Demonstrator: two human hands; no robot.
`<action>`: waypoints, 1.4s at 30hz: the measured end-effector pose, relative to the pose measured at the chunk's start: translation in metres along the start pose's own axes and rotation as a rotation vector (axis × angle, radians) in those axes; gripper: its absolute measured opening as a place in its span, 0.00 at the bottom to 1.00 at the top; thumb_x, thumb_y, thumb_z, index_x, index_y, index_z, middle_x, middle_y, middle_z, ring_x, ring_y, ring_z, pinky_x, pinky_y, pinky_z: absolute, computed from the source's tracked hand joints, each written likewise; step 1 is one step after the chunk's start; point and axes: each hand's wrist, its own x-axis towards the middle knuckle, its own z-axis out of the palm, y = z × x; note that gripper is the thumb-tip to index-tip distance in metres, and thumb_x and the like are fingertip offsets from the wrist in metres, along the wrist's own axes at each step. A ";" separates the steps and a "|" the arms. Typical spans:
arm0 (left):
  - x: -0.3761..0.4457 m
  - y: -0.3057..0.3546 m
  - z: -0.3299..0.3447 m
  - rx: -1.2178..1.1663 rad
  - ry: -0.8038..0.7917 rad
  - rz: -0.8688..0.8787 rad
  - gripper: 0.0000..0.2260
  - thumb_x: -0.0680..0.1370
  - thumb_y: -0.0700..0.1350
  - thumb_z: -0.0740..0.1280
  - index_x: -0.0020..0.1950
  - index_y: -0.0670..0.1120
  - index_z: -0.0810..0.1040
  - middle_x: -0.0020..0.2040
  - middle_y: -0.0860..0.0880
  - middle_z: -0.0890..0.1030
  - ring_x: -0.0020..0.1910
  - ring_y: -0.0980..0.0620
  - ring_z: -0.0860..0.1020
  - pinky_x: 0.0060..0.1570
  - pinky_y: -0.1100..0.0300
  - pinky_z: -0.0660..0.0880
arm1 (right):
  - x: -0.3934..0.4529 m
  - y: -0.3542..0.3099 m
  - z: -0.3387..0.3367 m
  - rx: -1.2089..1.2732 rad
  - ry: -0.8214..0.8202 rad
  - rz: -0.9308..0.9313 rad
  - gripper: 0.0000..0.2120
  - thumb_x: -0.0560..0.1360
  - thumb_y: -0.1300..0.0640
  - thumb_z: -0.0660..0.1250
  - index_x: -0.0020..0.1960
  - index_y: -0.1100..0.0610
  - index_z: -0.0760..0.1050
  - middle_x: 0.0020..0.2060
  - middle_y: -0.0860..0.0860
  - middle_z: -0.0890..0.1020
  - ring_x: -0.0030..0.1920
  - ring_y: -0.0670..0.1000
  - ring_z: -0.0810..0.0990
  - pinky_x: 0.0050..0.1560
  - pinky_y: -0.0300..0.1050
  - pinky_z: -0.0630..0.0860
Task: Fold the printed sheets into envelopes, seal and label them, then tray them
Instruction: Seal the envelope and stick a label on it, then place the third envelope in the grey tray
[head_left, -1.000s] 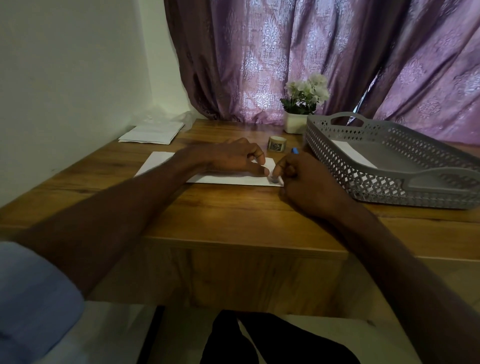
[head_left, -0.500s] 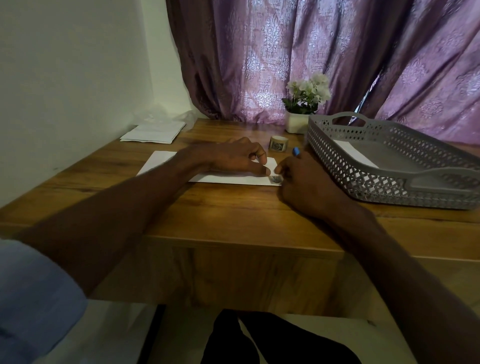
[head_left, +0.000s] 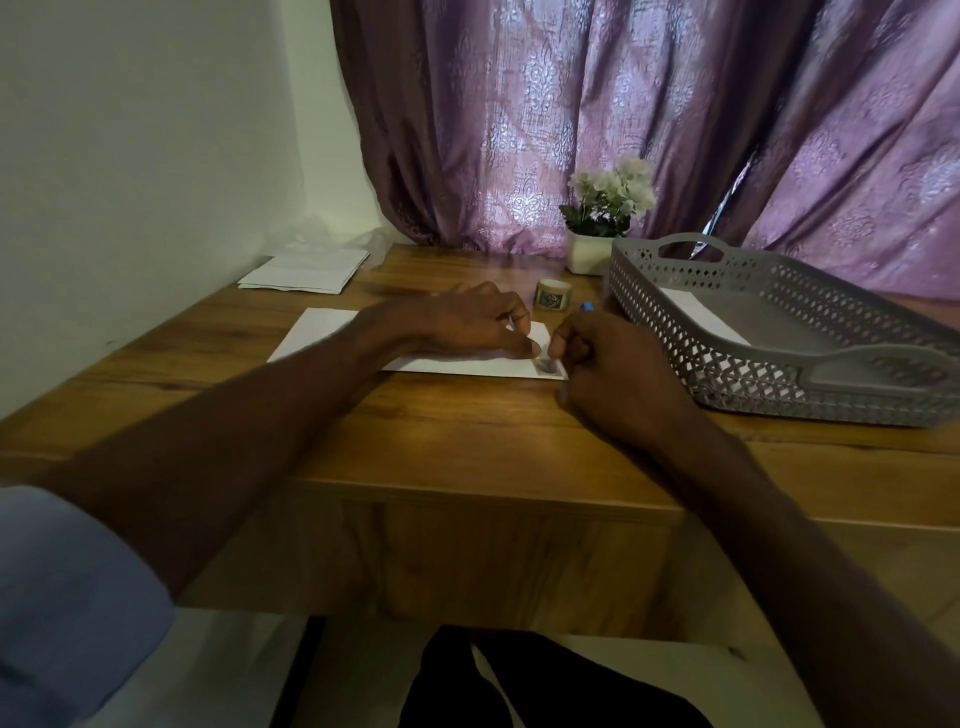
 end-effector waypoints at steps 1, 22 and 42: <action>0.001 0.000 -0.001 0.027 0.004 0.003 0.07 0.79 0.66 0.66 0.52 0.67 0.75 0.57 0.59 0.73 0.61 0.52 0.70 0.60 0.49 0.68 | 0.000 0.001 0.001 -0.008 -0.019 -0.013 0.15 0.66 0.68 0.73 0.43 0.49 0.79 0.43 0.47 0.79 0.43 0.46 0.78 0.45 0.45 0.78; -0.053 0.001 -0.001 0.026 0.599 -0.021 0.09 0.81 0.49 0.68 0.60 0.49 0.77 0.57 0.50 0.80 0.51 0.52 0.76 0.52 0.55 0.76 | 0.002 0.004 0.009 -0.096 0.031 -0.035 0.26 0.69 0.66 0.71 0.66 0.56 0.76 0.53 0.52 0.81 0.54 0.54 0.79 0.51 0.47 0.77; -0.158 -0.020 0.003 0.061 0.596 -0.795 0.25 0.82 0.61 0.60 0.67 0.42 0.76 0.74 0.36 0.70 0.72 0.35 0.68 0.69 0.42 0.69 | -0.004 -0.002 0.005 -0.185 0.040 -0.016 0.20 0.66 0.66 0.72 0.58 0.56 0.77 0.50 0.54 0.82 0.50 0.57 0.81 0.45 0.46 0.77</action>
